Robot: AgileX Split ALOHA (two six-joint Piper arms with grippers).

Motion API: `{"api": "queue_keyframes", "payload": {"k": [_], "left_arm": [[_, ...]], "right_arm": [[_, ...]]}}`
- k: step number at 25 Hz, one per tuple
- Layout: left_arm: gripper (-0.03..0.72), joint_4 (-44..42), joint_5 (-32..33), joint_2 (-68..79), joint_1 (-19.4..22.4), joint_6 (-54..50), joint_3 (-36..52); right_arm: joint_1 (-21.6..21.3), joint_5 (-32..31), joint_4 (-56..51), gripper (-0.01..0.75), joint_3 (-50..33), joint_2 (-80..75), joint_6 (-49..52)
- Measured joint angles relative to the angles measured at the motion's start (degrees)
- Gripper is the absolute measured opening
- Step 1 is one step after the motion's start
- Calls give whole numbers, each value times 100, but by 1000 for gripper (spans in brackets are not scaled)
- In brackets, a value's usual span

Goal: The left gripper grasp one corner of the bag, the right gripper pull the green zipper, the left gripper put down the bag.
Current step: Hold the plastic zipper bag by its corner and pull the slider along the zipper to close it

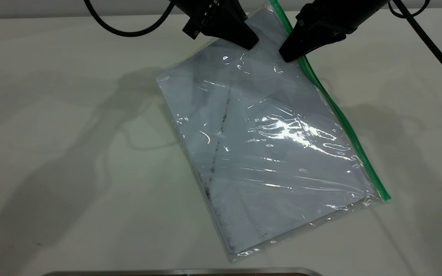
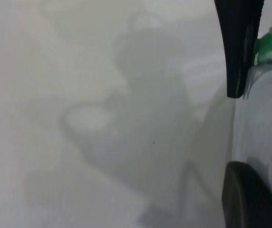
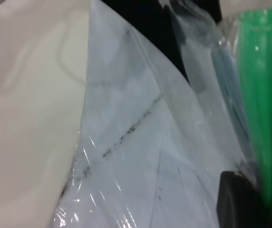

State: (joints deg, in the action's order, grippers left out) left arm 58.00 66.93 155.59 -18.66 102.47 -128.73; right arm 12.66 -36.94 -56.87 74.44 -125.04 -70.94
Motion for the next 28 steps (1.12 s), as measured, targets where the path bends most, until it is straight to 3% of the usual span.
{"api": "queue_keyframes", "payload": {"k": [10, 15, 19, 24, 28], "left_arm": [[52, -88, 0, 0, 451, -232, 0], [52, -88, 0, 0, 445, -231, 0], [52, -95, 0, 0, 445, -220, 0], [52, -270, 0, -6, 367, -173, -6], [52, -514, -6, -6, 189, -3, -11]], "right_arm": [[0, -437, 614, 91, -29, -5, 358], [0, -131, 598, 109, -31, -5, 363], [0, 390, 489, 225, -31, -5, 141], [0, 379, 333, 443, 199, -5, -240], [0, 254, 49, 495, 336, -5, -501]]}}
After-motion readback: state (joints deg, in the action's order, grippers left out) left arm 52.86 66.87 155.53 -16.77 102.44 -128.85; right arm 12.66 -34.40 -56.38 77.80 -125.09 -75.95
